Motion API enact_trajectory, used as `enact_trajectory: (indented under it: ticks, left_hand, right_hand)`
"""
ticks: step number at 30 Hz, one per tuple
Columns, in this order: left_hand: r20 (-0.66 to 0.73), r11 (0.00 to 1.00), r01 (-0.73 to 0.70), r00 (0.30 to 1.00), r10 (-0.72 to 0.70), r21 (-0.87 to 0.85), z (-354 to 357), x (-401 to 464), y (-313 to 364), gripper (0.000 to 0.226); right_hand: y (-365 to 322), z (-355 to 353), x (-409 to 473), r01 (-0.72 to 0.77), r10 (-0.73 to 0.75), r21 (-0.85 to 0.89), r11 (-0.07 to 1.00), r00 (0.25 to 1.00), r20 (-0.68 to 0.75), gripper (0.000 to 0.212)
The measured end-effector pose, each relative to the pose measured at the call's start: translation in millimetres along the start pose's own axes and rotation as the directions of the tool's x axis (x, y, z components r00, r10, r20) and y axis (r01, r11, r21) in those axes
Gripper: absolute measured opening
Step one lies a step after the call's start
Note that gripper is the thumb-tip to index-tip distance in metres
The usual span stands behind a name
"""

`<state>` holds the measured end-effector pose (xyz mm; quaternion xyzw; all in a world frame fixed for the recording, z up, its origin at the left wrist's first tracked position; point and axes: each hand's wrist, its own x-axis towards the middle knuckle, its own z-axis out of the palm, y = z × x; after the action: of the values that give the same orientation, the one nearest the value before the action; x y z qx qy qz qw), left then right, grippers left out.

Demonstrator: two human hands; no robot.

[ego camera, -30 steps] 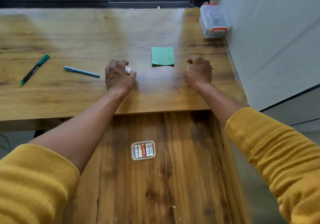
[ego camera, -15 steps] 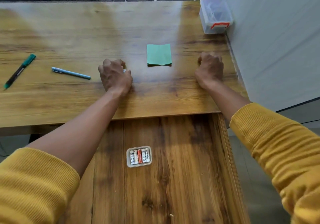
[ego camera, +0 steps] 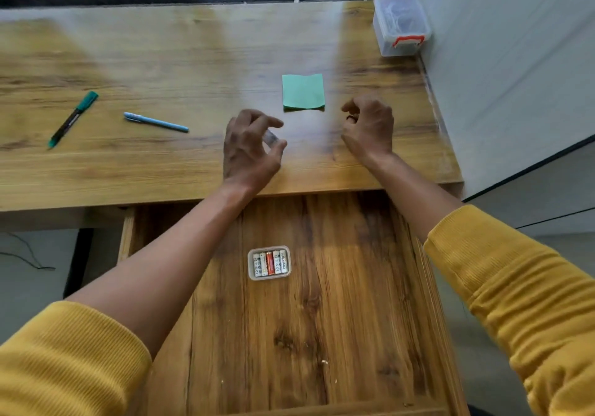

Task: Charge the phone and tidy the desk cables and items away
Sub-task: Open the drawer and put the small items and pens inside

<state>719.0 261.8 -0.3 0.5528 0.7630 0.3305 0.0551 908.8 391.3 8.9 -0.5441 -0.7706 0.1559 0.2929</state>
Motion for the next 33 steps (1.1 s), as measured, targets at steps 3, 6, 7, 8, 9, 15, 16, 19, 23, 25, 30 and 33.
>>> enact_trajectory:
  ticks: [3,6,7,8,9,15,16,19,23,25,30,33]
  left_hand:
    - [0.059,0.999,-0.049,0.997,0.05,-0.019,-8,-36,3,0.035]
    - [0.1,0.997,-0.061,0.993,0.066,-0.05,-17,-73,2,0.039]
    - [0.114,0.996,-0.062,0.991,0.069,-0.058,-20,-86,1,0.041]
    - [0.126,0.996,-0.062,0.99,0.07,-0.062,-24,-98,0,0.042]
    - [0.135,0.996,-0.062,0.988,0.07,-0.064,-27,-110,-1,0.044]
    - [0.235,0.995,-0.066,0.968,0.082,-0.072,-39,-190,-10,0.061]
    - [0.252,0.995,-0.067,0.964,0.082,-0.07,-38,-203,-13,0.063]
    - [0.312,0.997,-0.059,0.947,0.072,-0.053,-35,-236,-21,0.068]
    - [0.386,0.999,-0.039,0.922,0.038,-0.005,-28,-266,-27,0.073]
    - [0.418,0.999,-0.039,0.908,0.03,0.013,-23,-275,-29,0.077]
    - [0.464,0.999,-0.028,0.886,0.013,0.024,-7,-286,-31,0.085]
    - [0.466,0.999,-0.009,0.885,-0.013,0.043,-1,-288,-33,0.086]
  right_hand:
    - [-26,-5,-37,0.014,-0.024,0.169,0.986,0.998,0.059,0.024]
    - [-45,-8,-80,-0.035,0.003,0.272,0.962,0.993,0.118,0.023]
    - [-49,-8,-95,-0.062,0.022,0.292,0.954,0.99,0.138,0.023]
    - [-53,-8,-110,-0.092,0.043,0.306,0.947,0.986,0.161,0.022]
    - [-56,-7,-124,-0.125,0.068,0.318,0.94,0.98,0.185,0.021]
    - [-62,-3,-212,-0.296,0.184,0.319,0.9,0.923,0.338,0.017]
    - [-61,0,-226,-0.32,0.202,0.315,0.893,0.913,0.355,0.017]
    - [-56,13,-260,-0.426,0.285,0.296,0.855,0.862,0.419,0.021]
    - [-48,26,-288,-0.519,0.371,0.216,0.827,0.793,0.483,0.027]
    - [-44,30,-296,-0.545,0.408,0.167,0.822,0.767,0.494,0.028]
    - [-37,39,-308,-0.576,0.44,0.106,0.81,0.718,0.54,0.024]
    - [-35,43,-310,-0.577,0.451,0.075,0.813,0.706,0.546,0.023]
